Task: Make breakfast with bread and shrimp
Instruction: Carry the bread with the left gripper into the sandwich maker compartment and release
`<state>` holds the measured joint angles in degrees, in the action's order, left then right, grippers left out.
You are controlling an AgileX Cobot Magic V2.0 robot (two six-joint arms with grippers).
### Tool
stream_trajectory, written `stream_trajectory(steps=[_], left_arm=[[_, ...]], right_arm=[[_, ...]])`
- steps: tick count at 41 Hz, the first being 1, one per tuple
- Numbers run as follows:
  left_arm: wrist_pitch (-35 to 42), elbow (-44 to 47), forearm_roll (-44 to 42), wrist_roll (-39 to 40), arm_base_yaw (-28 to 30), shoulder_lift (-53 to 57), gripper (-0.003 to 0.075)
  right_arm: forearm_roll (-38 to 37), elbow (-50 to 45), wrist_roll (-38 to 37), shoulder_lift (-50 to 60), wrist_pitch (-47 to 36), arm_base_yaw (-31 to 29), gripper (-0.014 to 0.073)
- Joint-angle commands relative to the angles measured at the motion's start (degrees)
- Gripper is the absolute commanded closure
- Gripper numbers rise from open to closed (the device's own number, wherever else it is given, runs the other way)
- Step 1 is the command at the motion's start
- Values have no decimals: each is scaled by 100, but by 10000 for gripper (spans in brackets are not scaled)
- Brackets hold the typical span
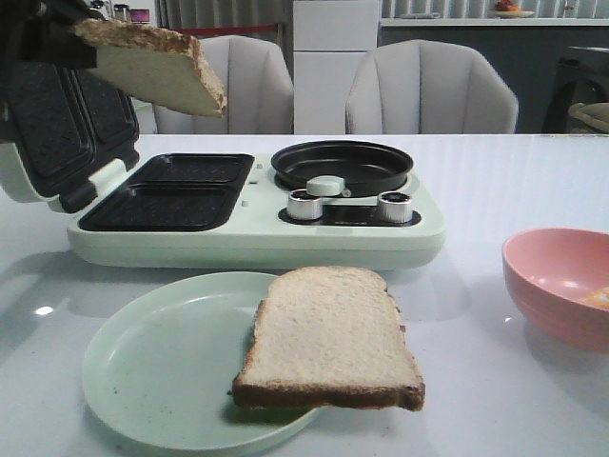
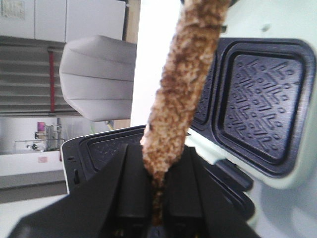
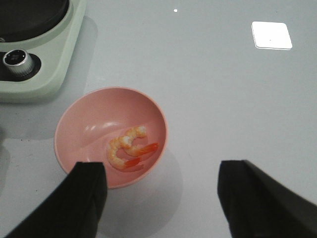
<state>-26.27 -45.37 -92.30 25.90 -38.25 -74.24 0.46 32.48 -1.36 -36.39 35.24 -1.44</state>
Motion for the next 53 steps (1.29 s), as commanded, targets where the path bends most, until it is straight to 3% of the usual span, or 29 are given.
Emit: stream_trajectory(steps=[1, 9, 29, 44, 48, 53], left_arm=[[226, -623, -213, 92, 395, -320, 621], [323, -1725, -213, 92, 907, -1457, 621], [817, -4141, -213, 92, 1493, -3775, 621], [1014, -4404, -213, 333, 1780, -4338, 615], [1057, -4404, -213, 343, 1780, -4338, 563], [1070, -4305, -213, 390, 1769, -4298, 423]], right_arm=[[-46, 171, -20, -35, -426, 6, 16], [-46, 171, -20, -35, -426, 6, 16], [-46, 171, -20, -35, -426, 6, 16], [-46, 171, -20, -35, -426, 6, 16], [-46, 171, -20, -35, -426, 6, 16], [-46, 171, -20, -35, -426, 6, 16]])
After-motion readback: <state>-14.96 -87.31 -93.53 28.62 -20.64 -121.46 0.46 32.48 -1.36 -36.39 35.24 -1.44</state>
